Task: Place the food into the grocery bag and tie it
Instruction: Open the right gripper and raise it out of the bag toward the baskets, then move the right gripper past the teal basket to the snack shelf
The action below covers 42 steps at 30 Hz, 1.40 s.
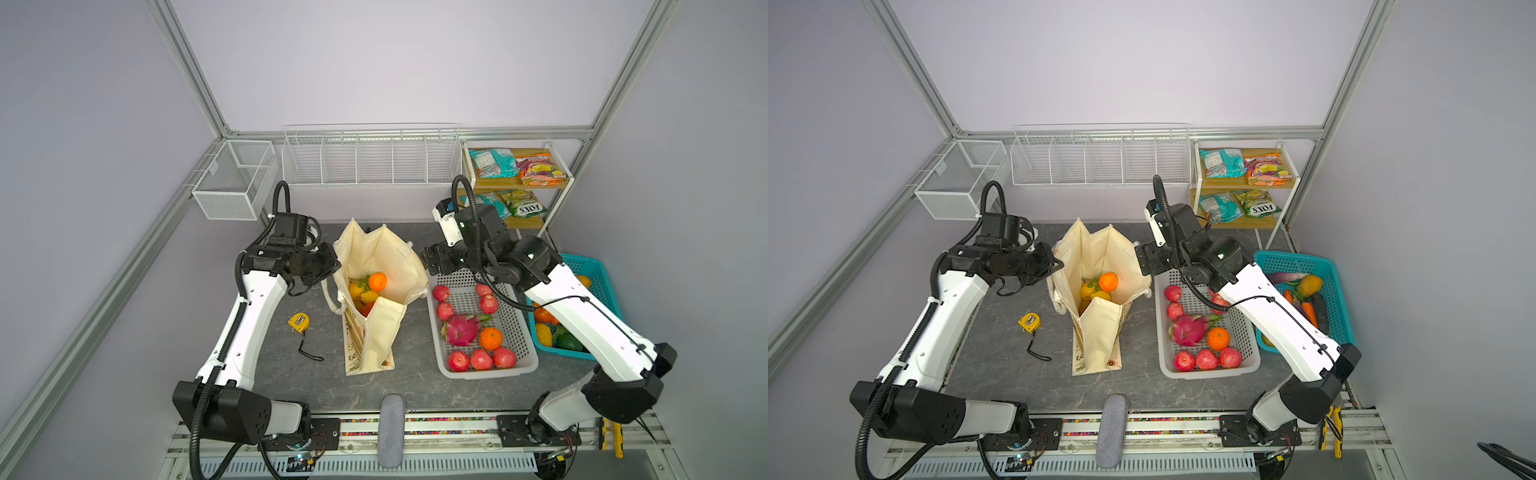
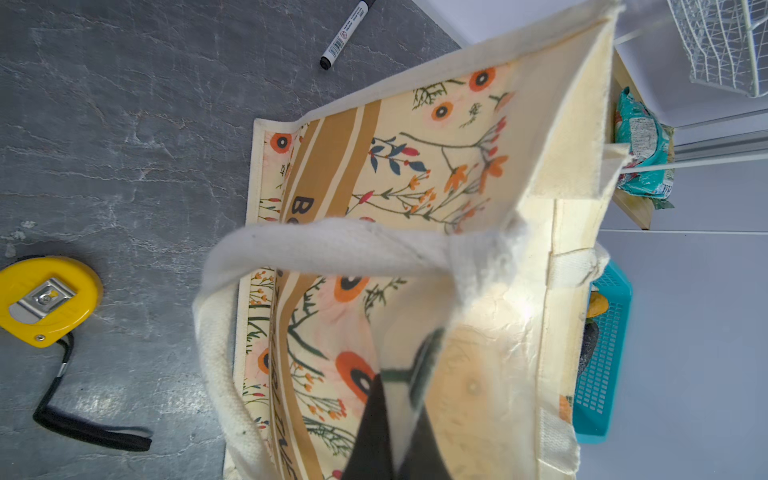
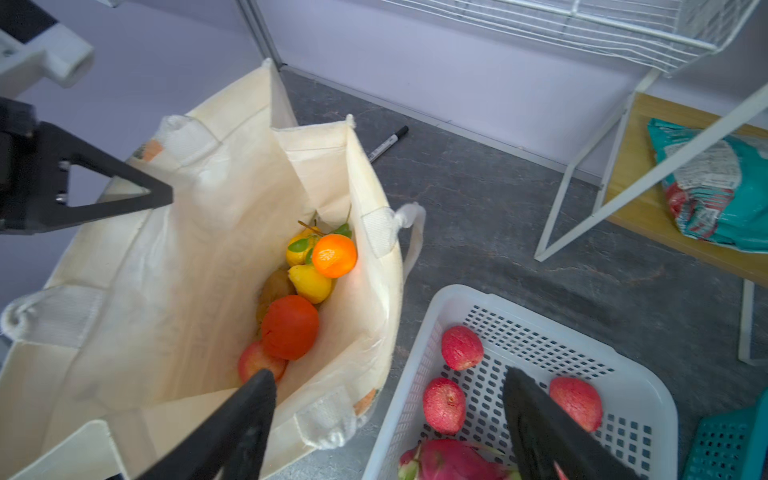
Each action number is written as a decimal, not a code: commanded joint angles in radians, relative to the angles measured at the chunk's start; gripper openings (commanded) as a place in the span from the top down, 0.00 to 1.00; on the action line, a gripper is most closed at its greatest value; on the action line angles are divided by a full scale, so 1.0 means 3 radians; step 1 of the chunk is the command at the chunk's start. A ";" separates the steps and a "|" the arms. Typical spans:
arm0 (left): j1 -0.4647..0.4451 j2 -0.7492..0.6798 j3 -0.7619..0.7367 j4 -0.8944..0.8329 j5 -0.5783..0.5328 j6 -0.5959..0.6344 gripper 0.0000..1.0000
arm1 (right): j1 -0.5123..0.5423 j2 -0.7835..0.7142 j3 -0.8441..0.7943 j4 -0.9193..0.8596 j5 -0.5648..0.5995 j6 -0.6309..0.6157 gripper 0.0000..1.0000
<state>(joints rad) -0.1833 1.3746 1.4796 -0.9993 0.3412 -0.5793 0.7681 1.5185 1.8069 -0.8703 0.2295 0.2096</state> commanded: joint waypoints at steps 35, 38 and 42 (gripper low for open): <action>-0.0003 -0.0360 -0.0328 -0.0264 -0.0053 0.0495 1.00 | -0.0994 -0.1305 -0.1078 -0.0261 0.0136 0.1205 0.04; -0.0003 -0.0327 -0.0310 -0.0382 -0.0180 0.0548 1.00 | -0.1007 -0.1253 -0.1036 -0.0196 -0.0009 0.1323 0.02; -0.0001 -0.0228 -0.0225 -0.0621 -0.0344 0.0670 1.00 | -0.1008 -0.1251 -0.1120 -0.0085 -0.0317 0.1470 0.00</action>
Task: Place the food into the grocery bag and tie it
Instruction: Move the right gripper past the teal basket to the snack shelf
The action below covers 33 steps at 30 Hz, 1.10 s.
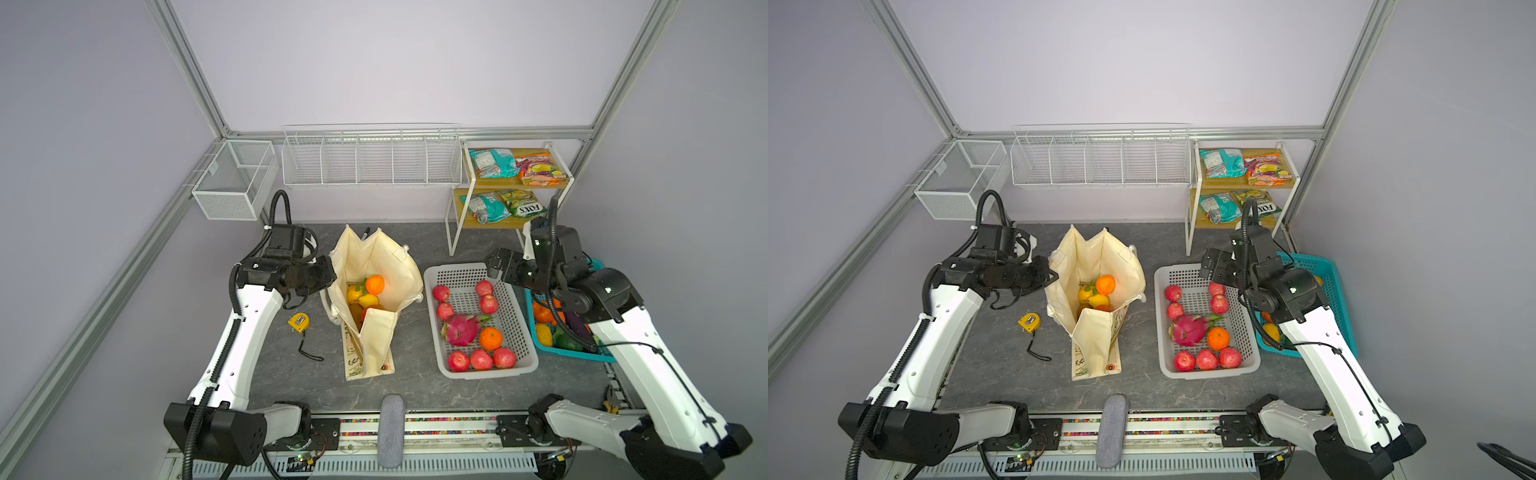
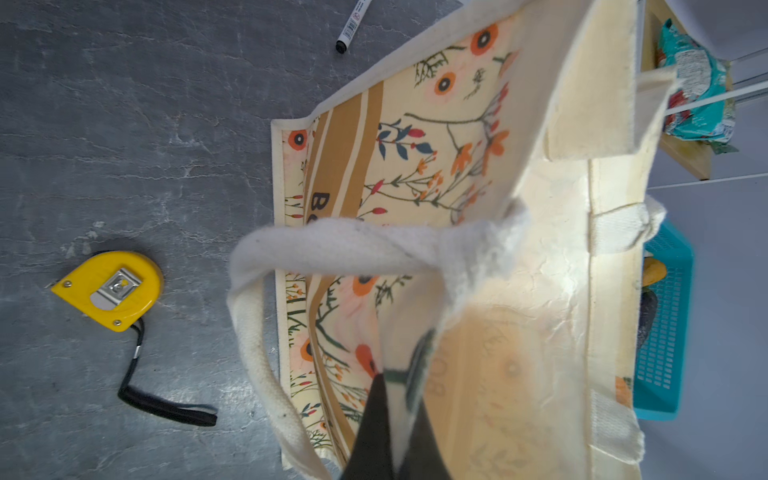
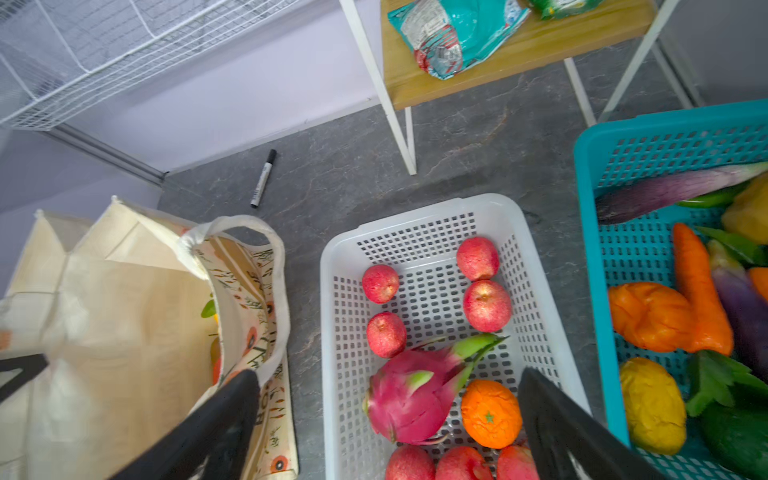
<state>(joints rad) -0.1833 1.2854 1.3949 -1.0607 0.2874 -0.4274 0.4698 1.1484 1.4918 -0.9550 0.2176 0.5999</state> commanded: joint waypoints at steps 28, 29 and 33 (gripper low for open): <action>-0.0008 -0.0418 -0.0135 -0.0368 -0.0029 -0.0038 1.00 | -0.1085 0.0706 0.0644 0.0904 0.0094 0.0368 0.04; -0.0008 -0.0433 -0.0156 -0.0358 -0.0008 -0.0039 1.00 | -0.1160 0.0754 0.0686 0.0932 0.0041 0.0441 0.04; -0.0008 -0.0471 -0.0226 -0.0297 0.0047 -0.0024 1.00 | -0.1440 0.0987 0.0928 0.1033 -0.0242 0.0709 0.08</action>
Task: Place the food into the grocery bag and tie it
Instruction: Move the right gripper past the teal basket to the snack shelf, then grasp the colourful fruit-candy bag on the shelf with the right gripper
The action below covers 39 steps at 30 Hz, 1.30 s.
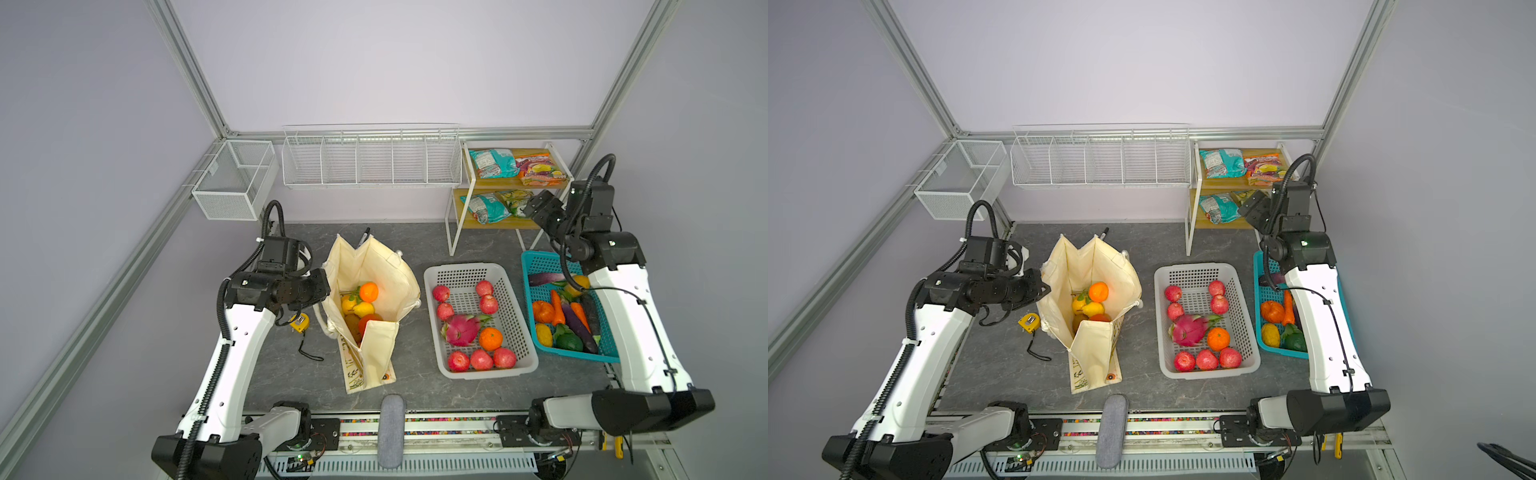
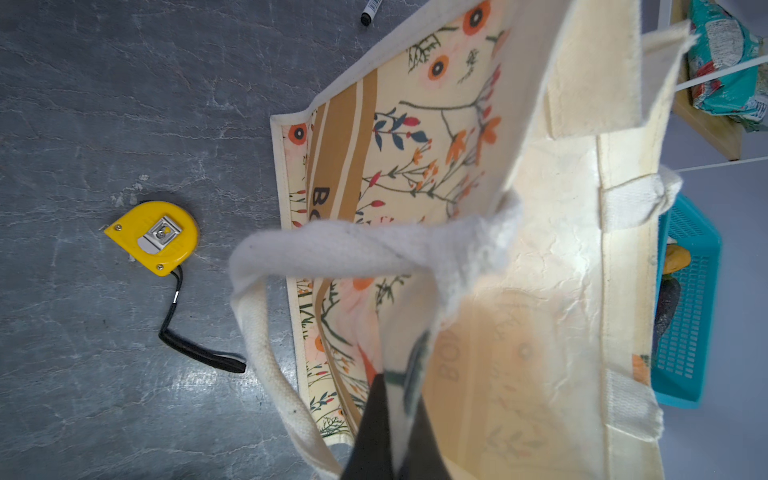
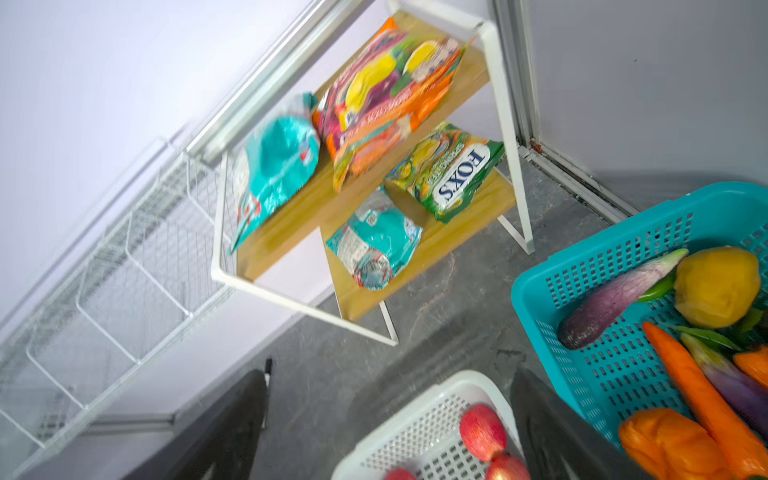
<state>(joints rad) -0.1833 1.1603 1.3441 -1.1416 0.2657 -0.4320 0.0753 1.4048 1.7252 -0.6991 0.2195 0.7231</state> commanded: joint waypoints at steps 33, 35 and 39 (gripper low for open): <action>-0.0013 0.0139 0.0081 -0.0025 0.0000 0.0141 1.00 | -0.0935 0.1717 0.1823 -0.0258 -0.1275 0.1227 0.13; -0.0013 0.0151 0.0072 -0.0007 -0.0003 0.0141 1.00 | -0.0944 0.1797 0.1878 -0.0209 -0.1337 0.1307 0.16; -0.0013 0.0170 0.0050 0.0056 0.0005 0.0107 1.00 | -0.0954 0.1970 0.2052 -0.0189 -0.1404 0.1407 0.24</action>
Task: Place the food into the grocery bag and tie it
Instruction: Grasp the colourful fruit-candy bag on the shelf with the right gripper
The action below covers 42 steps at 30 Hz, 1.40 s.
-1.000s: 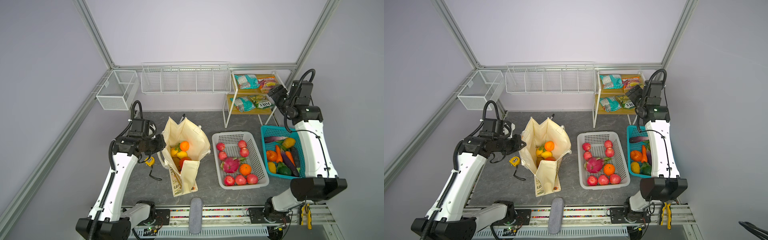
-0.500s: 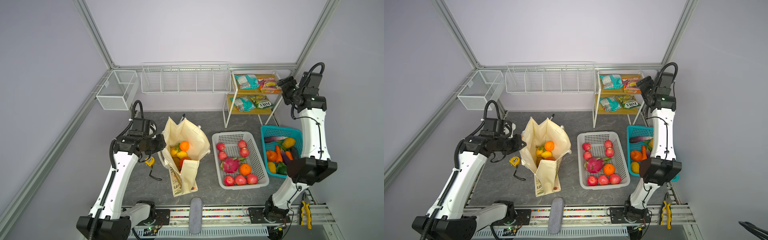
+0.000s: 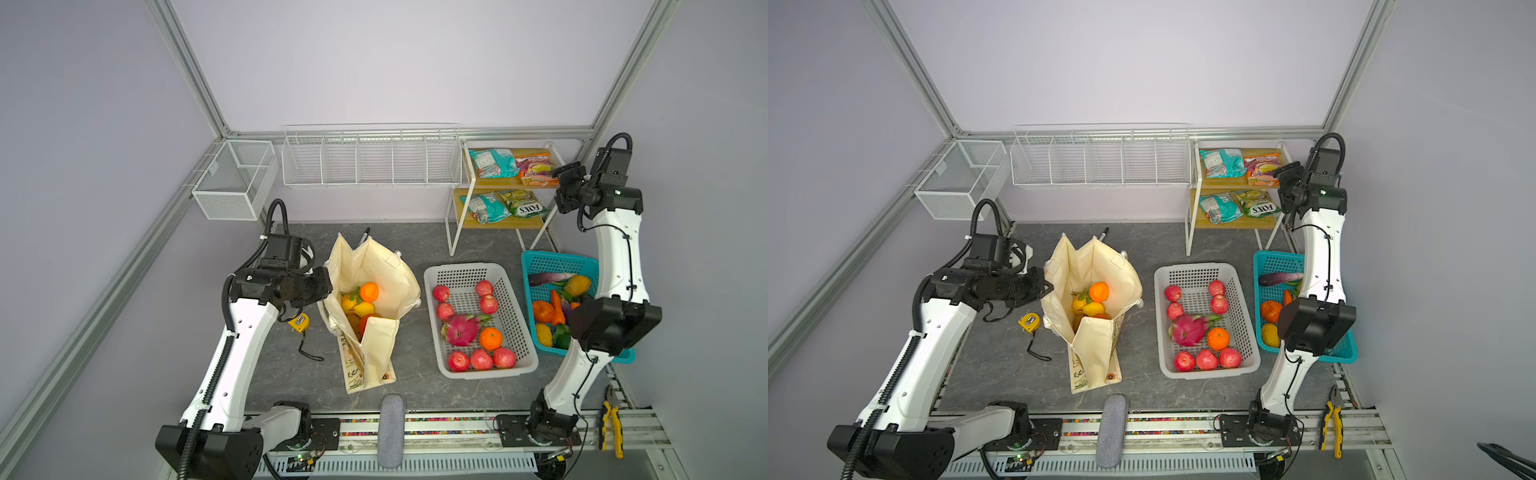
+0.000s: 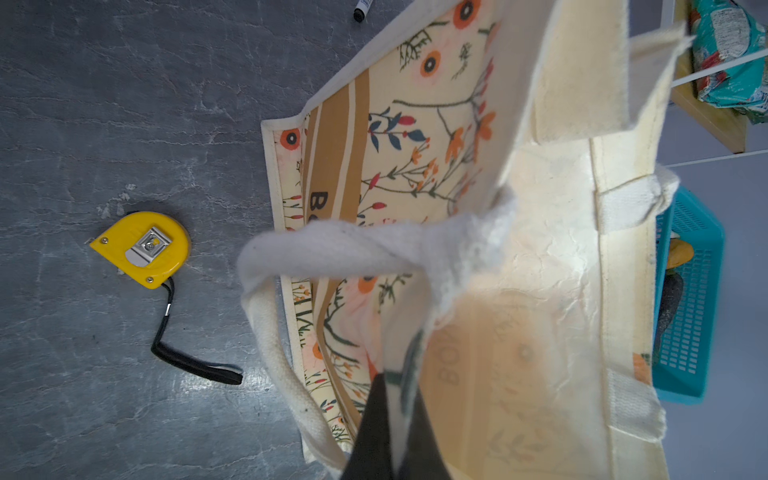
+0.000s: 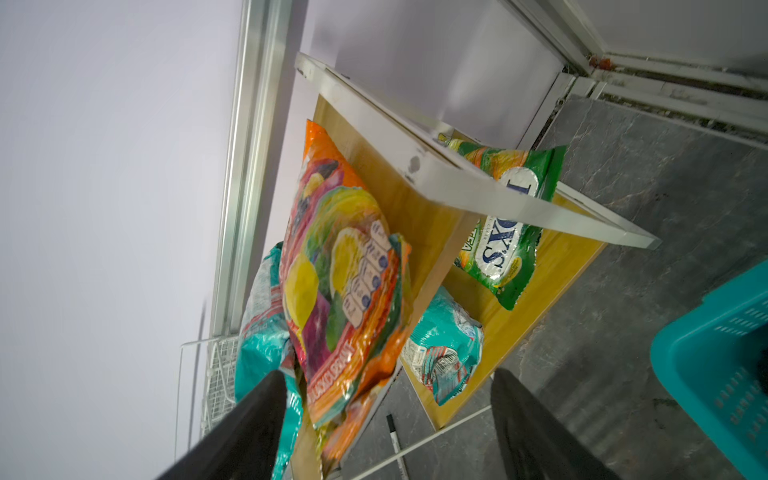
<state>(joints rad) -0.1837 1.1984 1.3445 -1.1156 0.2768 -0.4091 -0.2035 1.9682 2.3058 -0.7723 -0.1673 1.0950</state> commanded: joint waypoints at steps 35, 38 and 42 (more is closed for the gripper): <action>-0.0006 0.0140 0.0064 0.0058 -0.0051 0.0019 1.00 | -0.0016 0.0407 0.0468 0.0232 -0.0128 0.0354 0.60; -0.0006 0.0137 0.0064 0.0053 -0.0056 0.0012 1.00 | -0.0009 0.0423 0.0466 0.0247 -0.0130 0.0354 0.64; -0.0006 0.0130 0.0079 0.0038 -0.0055 0.0009 1.00 | -0.0011 0.0429 0.0466 0.0258 -0.0117 0.0354 0.73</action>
<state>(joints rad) -0.1837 1.2373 1.3445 -1.0760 0.2768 -0.4164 -0.2077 2.0819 2.4294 -0.7288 -0.2062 1.1858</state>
